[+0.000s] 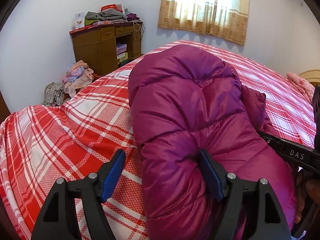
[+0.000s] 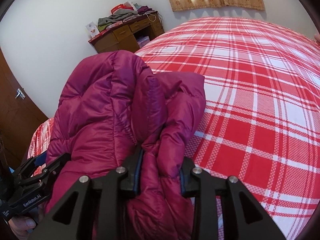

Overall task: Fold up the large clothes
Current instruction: 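Lower the folded jacket onto the bed and open both tools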

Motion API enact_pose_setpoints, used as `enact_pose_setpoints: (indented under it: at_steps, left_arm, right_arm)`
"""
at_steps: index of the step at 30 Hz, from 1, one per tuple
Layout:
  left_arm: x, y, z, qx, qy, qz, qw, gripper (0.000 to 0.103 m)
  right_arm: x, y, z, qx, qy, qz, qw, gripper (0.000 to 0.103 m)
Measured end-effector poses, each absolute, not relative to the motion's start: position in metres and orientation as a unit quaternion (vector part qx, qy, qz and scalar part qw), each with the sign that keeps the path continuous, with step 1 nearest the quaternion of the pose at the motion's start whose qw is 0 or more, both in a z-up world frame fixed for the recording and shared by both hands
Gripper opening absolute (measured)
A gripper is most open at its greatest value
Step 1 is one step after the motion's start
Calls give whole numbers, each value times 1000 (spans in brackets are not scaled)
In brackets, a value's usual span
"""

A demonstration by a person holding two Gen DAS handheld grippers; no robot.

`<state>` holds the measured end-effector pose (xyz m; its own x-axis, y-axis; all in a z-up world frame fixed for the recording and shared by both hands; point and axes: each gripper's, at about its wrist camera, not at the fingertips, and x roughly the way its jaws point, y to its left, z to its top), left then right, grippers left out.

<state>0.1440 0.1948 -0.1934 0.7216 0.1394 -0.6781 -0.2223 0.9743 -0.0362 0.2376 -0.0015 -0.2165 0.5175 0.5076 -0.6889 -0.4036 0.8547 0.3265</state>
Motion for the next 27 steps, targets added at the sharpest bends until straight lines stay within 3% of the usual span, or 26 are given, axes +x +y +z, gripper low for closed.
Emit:
enact_pose_setpoints:
  at_steps: [2, 4, 6, 11, 14, 18, 27]
  left_arm:
    - [143, 194, -190, -56, 363, 102, 925, 76]
    - [136, 192, -180, -48, 360, 113, 925, 76]
    - [123, 188, -162, -41, 341, 118, 932, 76]
    - [74, 178, -103, -25, 287, 124, 950, 76]
    - [48, 177, -74, -31, 254, 119, 959, 76]
    - [20, 171, -39, -29, 213, 114, 970, 76]
    - [-2, 166, -17, -27, 184, 107, 977, 76]
  right_arm:
    - [237, 0, -215, 55, 415, 259, 870, 35]
    - [233, 0, -208, 37, 412, 242, 877, 43]
    - [226, -6, -196, 35, 406, 223, 885, 58]
    - [175, -23, -143, 19, 359, 207, 910, 61]
    - [135, -29, -111, 17, 323, 213, 922, 70]
    - [94, -34, -75, 15, 282, 217, 935, 70]
    - [71, -34, -43, 5, 247, 218, 944, 73]
